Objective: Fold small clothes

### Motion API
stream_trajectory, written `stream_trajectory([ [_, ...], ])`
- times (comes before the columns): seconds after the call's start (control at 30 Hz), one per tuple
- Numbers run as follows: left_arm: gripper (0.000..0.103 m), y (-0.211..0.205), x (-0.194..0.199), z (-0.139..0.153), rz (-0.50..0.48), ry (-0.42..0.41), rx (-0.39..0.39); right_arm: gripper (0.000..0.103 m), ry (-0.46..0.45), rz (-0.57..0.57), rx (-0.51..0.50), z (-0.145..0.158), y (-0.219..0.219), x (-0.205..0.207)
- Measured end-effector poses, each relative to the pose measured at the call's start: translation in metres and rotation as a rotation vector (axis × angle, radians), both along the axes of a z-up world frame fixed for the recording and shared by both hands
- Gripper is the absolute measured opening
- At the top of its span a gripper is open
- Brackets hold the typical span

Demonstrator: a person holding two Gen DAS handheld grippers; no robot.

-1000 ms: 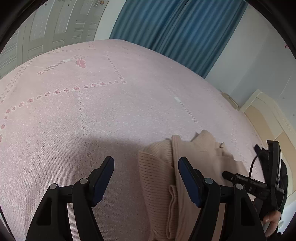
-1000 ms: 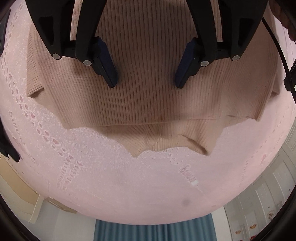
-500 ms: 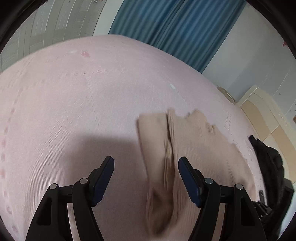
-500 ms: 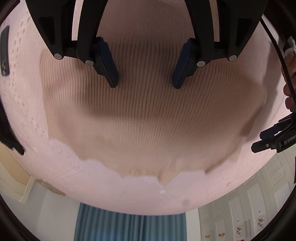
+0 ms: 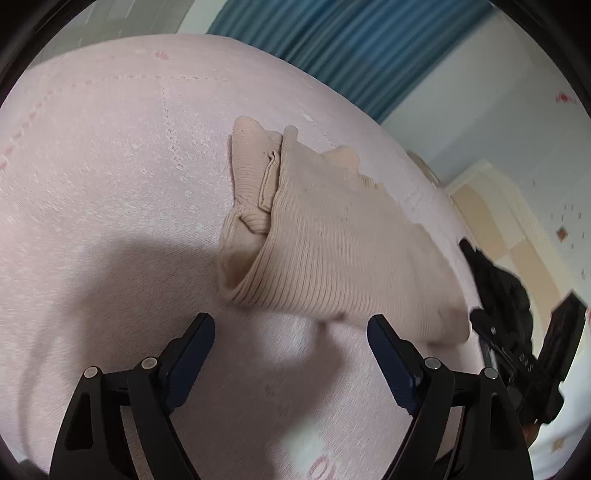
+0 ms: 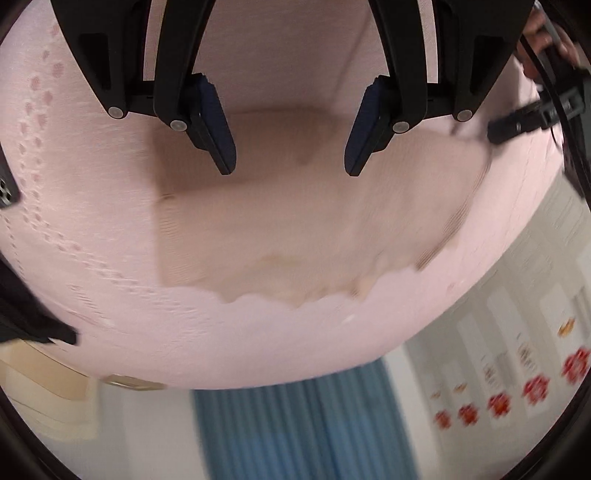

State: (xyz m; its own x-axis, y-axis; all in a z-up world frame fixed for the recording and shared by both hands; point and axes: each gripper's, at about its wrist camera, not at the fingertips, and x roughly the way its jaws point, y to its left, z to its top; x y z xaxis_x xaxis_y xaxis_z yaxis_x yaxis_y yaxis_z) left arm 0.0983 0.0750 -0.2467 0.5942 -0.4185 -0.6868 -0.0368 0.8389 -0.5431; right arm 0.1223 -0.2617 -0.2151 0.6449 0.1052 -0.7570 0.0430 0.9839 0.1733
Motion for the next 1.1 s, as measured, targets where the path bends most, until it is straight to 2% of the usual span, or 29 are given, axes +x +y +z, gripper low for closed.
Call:
stream_trajectory([
  [0.13,0.082,0.003,0.029,-0.004,0.036,0.022,-0.069,0.061,-0.025,-0.135,0.074,0.003,-0.039,0.0],
  [0.23,0.072,0.007,0.045,-0.01,0.085,0.046,-0.111,0.061,-0.016,-0.211,0.127,0.0,-0.062,0.001],
  [0.33,0.054,0.01,0.064,-0.013,0.135,0.085,-0.143,0.061,-0.028,-0.263,0.155,0.003,-0.08,0.0],
  [0.4,0.037,0.009,0.074,-0.015,0.136,0.114,-0.16,0.061,-0.038,-0.28,0.166,0.004,-0.089,-0.003],
  [0.43,0.034,0.008,0.078,-0.015,0.139,0.129,-0.162,0.061,-0.042,-0.29,0.169,0.005,-0.094,-0.004],
  [0.47,0.026,0.007,0.081,-0.013,0.146,0.138,-0.157,0.061,-0.046,-0.297,0.171,0.006,-0.097,-0.005],
  [0.53,0.02,0.004,0.082,0.0,0.153,0.118,-0.129,0.061,-0.047,-0.313,0.167,0.006,-0.104,-0.007],
  [0.6,0.019,-0.008,0.085,0.02,0.137,0.091,-0.053,0.061,-0.044,-0.333,0.165,0.006,-0.11,-0.01],
  [0.63,0.018,-0.021,0.086,0.035,0.123,0.074,0.015,0.061,-0.043,-0.341,0.167,0.005,-0.111,-0.011],
  [0.7,0.018,-0.044,0.092,0.055,0.106,0.051,0.098,0.061,-0.046,-0.354,0.172,0.007,-0.115,-0.011],
  [0.87,0.017,-0.116,0.1,0.105,0.043,-0.029,0.254,0.061,-0.062,-0.42,0.106,0.011,-0.127,-0.016],
  [1.0,0.016,-0.182,0.106,0.126,-0.037,-0.057,0.322,0.059,-0.072,-0.546,0.05,0.012,-0.151,-0.026],
  [1.1,0.016,-0.228,0.104,0.12,-0.095,-0.047,0.317,0.059,-0.08,-0.642,0.065,0.012,-0.175,-0.036],
])
